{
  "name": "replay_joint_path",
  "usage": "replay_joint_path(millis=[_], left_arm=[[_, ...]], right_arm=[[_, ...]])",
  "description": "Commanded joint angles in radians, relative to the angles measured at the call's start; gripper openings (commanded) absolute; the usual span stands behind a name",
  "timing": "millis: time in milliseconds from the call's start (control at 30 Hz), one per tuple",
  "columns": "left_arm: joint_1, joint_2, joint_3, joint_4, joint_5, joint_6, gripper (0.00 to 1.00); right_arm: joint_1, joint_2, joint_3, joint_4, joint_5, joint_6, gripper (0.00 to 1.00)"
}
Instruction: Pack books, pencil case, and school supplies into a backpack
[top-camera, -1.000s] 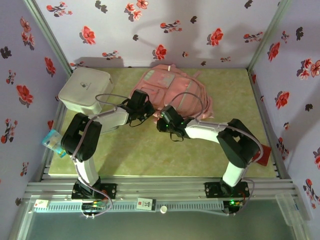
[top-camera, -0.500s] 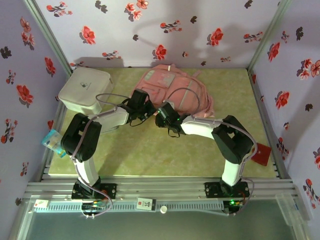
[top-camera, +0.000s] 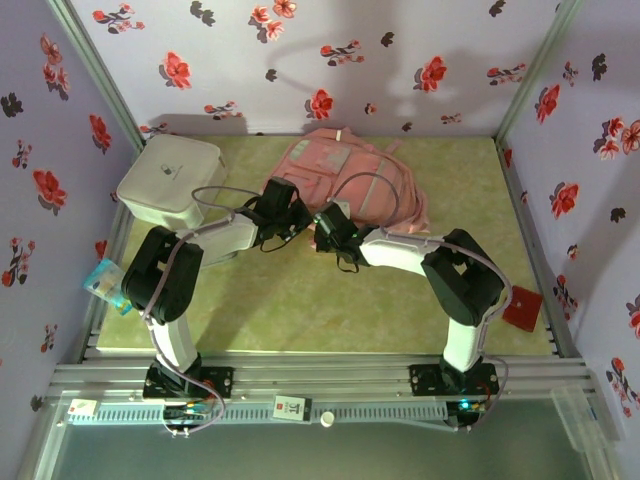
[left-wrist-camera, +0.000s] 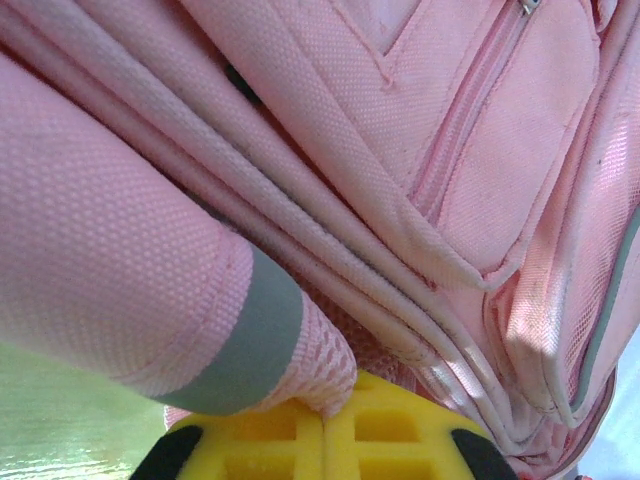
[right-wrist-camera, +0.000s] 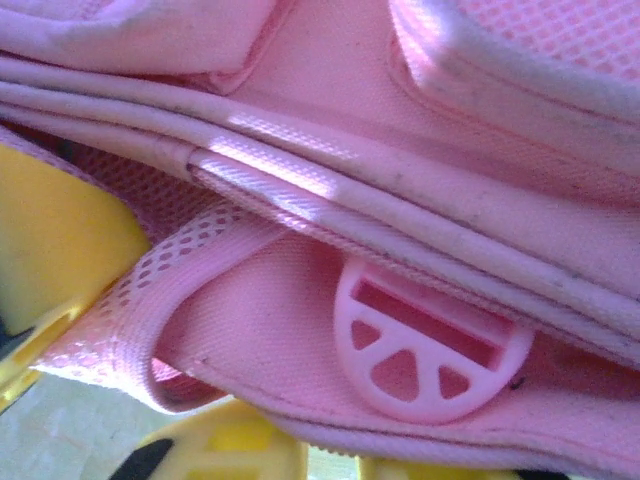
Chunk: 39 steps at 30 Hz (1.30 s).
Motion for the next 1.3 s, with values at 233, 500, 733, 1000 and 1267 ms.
replay_joint_path(millis=[233, 500, 733, 1000, 1267], left_arm=[[-0.018, -0.040, 0.058, 0.048, 0.058, 0.017, 0.00], [-0.011, -0.036, 0.061, 0.019, 0.037, 0.043, 0.00], [-0.009, -0.025, 0.056, 0.019, 0.034, 0.045, 0.00], [-0.015, -0.032, 0.071, 0.022, 0.054, 0.040, 0.00], [-0.031, -0.032, 0.091, 0.033, 0.099, 0.023, 0.00]], right_arm=[[-0.028, -0.026, -0.002, 0.004, 0.070, -0.037, 0.10], [-0.037, -0.116, -0.122, -0.003, 0.069, 0.007, 0.04], [-0.057, -0.238, -0.274, 0.016, 0.058, 0.037, 0.03], [-0.011, -0.222, -0.202, 0.003, 0.003, -0.061, 0.23], [0.003, -0.151, -0.111, 0.022, 0.030, -0.075, 0.34]])
